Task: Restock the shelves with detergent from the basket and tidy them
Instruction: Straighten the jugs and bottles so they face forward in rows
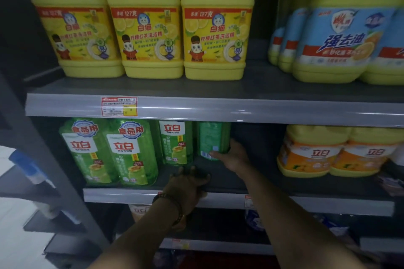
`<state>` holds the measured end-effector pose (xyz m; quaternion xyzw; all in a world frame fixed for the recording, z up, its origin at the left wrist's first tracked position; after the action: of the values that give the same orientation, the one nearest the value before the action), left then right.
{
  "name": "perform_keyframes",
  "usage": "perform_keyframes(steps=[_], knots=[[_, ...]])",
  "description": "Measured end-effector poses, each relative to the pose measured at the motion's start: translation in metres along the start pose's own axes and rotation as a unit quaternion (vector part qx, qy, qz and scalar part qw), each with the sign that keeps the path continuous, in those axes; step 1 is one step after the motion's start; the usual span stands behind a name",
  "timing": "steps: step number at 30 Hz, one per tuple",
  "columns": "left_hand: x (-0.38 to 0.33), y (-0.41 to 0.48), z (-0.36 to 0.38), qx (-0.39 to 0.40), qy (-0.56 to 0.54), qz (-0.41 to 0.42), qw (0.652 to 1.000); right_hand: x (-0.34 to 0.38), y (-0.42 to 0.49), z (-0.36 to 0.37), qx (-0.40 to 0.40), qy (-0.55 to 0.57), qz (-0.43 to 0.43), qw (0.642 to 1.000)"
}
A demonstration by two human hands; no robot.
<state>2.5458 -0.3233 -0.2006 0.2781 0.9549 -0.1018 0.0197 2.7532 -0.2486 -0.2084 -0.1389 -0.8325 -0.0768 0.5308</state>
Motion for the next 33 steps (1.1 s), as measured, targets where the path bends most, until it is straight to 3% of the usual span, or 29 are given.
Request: perform_keyframes(steps=[10,14,18,21,28,33], knots=[[0.005,-0.003,-0.008,-0.030,-0.106,-0.002,0.994,0.022,-0.102,-0.030,-0.014,-0.074,-0.002,0.997],[-0.006,-0.020,-0.027,-0.136,-0.313,-0.004,0.940,0.023,-0.121,-0.031,-0.039,-0.107,0.007,0.994],[-0.019,-0.035,-0.034,-0.201,-0.377,-0.004,0.904,0.026,-0.133,-0.023,-0.020,-0.152,0.001,0.988],[-0.015,-0.039,-0.042,-0.198,-0.433,-0.038,0.879,0.027,-0.142,-0.013,-0.004,-0.135,-0.029,0.990],[-0.006,-0.050,-0.059,-0.201,-0.439,-0.055,0.874,0.051,-0.171,-0.004,-0.017,-0.101,-0.115,0.988],[0.004,-0.049,-0.061,-0.246,-0.452,-0.105,0.851,0.060,-0.179,0.018,0.051,-0.123,-0.120,0.984]])
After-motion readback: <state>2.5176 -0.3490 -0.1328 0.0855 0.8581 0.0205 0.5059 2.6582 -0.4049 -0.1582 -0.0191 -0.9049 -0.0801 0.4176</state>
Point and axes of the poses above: each hand's wrist, its own y-axis towards the middle knuckle, its own z-axis out of the palm, x = y × z, the point moved 9 cm from there along y, towards the middle knuckle, and after that the axes turned 2 degrees about y, right-handed, at the moved point
